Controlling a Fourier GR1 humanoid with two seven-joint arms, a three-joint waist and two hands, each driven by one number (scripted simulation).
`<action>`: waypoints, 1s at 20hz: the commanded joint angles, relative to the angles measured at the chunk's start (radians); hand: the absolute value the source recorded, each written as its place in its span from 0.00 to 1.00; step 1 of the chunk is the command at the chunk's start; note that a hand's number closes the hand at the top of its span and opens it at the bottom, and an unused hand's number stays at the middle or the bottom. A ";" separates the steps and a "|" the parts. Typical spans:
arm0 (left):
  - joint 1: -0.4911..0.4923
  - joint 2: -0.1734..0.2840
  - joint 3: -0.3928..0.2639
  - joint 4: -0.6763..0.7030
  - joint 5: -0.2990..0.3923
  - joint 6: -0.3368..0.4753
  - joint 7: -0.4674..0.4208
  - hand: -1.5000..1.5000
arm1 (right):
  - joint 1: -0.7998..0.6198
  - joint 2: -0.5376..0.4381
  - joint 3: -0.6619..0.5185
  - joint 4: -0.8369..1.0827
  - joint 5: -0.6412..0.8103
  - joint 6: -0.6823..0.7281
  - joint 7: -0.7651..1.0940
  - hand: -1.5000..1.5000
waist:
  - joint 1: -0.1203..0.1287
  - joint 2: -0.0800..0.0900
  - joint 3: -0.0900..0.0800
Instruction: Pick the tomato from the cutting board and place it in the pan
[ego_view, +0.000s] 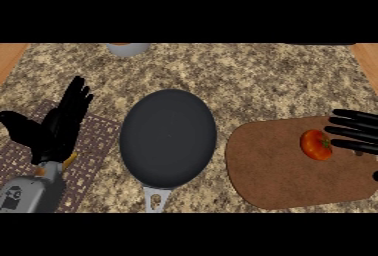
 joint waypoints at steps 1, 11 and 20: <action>-0.024 -0.004 0.007 0.011 -0.013 0.003 0.011 0.50 | -0.072 0.063 0.031 0.051 0.048 -0.029 -0.168 0.00 | 0.001 0.000 -0.001; 0.022 -0.002 0.016 -0.061 -0.020 -0.006 0.032 0.50 | -0.174 0.141 0.092 0.163 0.130 -0.056 -0.160 0.00 | 0.006 -0.002 -0.001; 0.057 -0.040 0.012 -0.029 -0.034 -0.030 -0.014 0.50 | -0.172 0.218 0.135 0.215 0.134 -0.079 -0.184 0.00 | -0.004 -0.001 -0.001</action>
